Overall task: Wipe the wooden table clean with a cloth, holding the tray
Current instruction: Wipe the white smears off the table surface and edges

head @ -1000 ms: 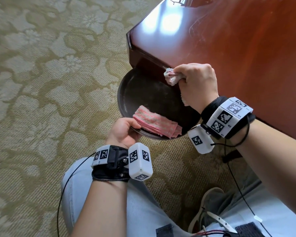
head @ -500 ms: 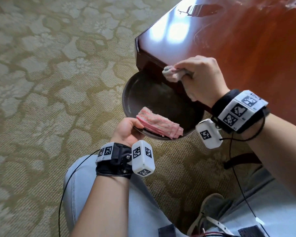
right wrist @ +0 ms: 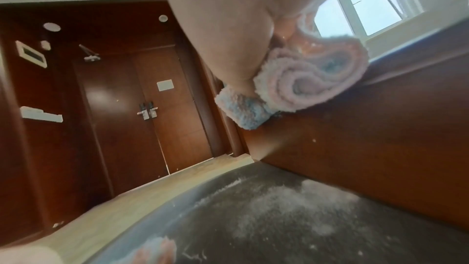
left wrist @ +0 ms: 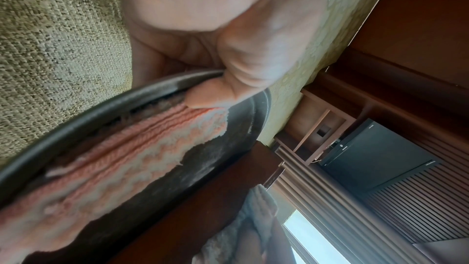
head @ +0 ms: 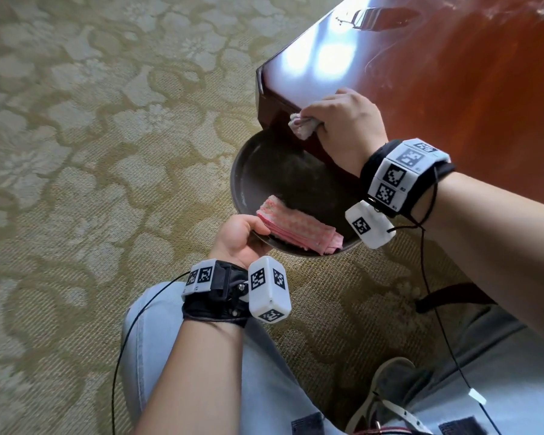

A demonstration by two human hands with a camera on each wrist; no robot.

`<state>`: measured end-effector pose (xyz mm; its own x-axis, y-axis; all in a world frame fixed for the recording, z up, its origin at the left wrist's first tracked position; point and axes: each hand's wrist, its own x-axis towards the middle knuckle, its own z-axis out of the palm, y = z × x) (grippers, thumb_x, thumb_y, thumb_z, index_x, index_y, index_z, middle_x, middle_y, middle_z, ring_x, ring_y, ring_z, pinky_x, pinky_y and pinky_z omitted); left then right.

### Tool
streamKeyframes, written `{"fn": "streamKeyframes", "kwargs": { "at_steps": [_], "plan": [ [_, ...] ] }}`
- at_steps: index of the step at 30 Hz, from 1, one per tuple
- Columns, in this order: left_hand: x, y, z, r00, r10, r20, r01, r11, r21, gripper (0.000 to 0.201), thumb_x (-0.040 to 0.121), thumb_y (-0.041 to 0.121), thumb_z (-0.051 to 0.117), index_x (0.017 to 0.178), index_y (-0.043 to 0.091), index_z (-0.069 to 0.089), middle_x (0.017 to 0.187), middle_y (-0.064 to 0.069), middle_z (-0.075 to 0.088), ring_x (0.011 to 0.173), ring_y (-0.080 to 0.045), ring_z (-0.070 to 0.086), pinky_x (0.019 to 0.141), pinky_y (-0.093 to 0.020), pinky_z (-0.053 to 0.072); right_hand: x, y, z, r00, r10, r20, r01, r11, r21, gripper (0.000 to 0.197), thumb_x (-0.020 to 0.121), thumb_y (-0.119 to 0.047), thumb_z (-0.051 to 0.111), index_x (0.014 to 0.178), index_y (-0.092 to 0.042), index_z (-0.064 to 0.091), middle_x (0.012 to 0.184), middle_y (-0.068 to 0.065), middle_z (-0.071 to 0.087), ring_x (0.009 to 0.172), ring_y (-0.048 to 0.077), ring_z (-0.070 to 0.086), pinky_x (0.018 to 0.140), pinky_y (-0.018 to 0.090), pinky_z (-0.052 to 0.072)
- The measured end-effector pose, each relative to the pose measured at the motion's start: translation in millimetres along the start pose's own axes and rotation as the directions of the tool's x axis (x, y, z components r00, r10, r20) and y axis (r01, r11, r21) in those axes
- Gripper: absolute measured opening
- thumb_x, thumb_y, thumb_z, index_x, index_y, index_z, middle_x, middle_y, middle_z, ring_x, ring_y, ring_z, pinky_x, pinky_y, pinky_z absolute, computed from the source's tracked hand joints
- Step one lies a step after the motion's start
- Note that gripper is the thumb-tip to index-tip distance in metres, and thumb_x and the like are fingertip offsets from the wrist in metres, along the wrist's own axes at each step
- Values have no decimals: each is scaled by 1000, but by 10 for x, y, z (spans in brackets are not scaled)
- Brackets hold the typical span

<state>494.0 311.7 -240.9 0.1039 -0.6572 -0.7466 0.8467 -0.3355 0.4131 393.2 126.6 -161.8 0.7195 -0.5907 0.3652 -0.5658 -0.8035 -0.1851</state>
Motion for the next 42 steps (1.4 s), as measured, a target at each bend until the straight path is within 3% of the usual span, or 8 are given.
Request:
{"fn": "streamKeyframes", "kwargs": {
  "at_steps": [4, 8, 11, 19, 28, 33, 37, 42],
  "plan": [
    [21, 11, -13, 1000, -1, 3, 2, 1000, -18, 33, 80, -12, 30, 96, -5, 58, 96, -19, 64, 84, -30, 65, 85, -35, 55, 25, -17, 77, 995, 47, 90, -36, 993, -113, 31, 74, 0, 54, 80, -23, 73, 83, -11, 73, 71, 18, 46, 62, 31, 52],
    [50, 27, -26, 1000, -10, 8, 10, 1000, -20, 38, 79, -12, 31, 106, -3, 55, 104, -20, 61, 91, -31, 63, 89, -34, 53, 78, -67, 30, 975, 156, 160, -140, 985, -103, 28, 75, -2, 54, 82, -21, 73, 81, -8, 73, 85, 22, 67, 72, 32, 57],
    [49, 35, -20, 1000, -16, 25, 17, 1000, -26, 43, 79, -12, 30, 113, -4, 53, 107, -21, 60, 94, -32, 62, 90, -34, 52, 20, -110, -88, 957, 224, 187, -208, 973, -100, 29, 79, -5, 56, 93, -22, 75, 88, -3, 74, 91, 28, 66, 78, 25, 51],
    [49, 43, -18, 1000, -22, 21, 22, 1000, 8, 34, 81, -13, 29, 101, -4, 55, 105, -22, 60, 97, -34, 61, 95, -37, 49, -132, -94, -168, 934, 317, 166, -315, 948, -40, 32, 85, -11, 55, 107, -23, 75, 98, 12, 72, 94, 39, 64, 83, 39, 54],
    [92, -11, -43, 1000, -26, 7, 26, 999, 19, 39, 74, -13, 35, 106, -2, 53, 111, -22, 57, 101, -34, 58, 92, -35, 52, -275, -2, -126, 902, 428, 62, -433, 890, 146, 25, 81, -9, 57, 92, -19, 77, 76, 4, 71, 75, 20, 68, 75, 31, 56],
    [104, -42, -21, 1000, -27, 8, 27, 1000, 12, 42, 58, -9, 41, 98, -4, 56, 107, -22, 58, 100, -35, 58, 108, -43, 44, -468, -105, -112, 943, 251, 220, -297, 931, 211, 25, 79, -6, 59, 89, -16, 79, 76, 5, 74, 72, 9, 66, 73, 18, 50],
    [95, -38, -16, 1000, -22, -7, 22, 1000, -14, 57, 58, -9, 42, 114, 0, 51, 115, -22, 56, 104, -35, 58, 100, -40, 51, -498, -4, -178, 966, 255, 39, -255, 925, 283, 21, 74, -6, 64, 88, -15, 78, 75, 3, 73, 68, 4, 60, 69, 18, 48],
    [42, -16, 14, 999, -41, 7, 41, 999, -20, 49, 67, -12, 37, 114, -3, 51, 118, -23, 59, 103, -36, 59, 87, -35, 56, -388, 274, -352, 882, 445, -158, -364, 853, 374, 14, 83, -23, 67, 91, -17, 76, 78, 0, 71, 69, 11, 64, 67, 18, 50]
  ]
}}
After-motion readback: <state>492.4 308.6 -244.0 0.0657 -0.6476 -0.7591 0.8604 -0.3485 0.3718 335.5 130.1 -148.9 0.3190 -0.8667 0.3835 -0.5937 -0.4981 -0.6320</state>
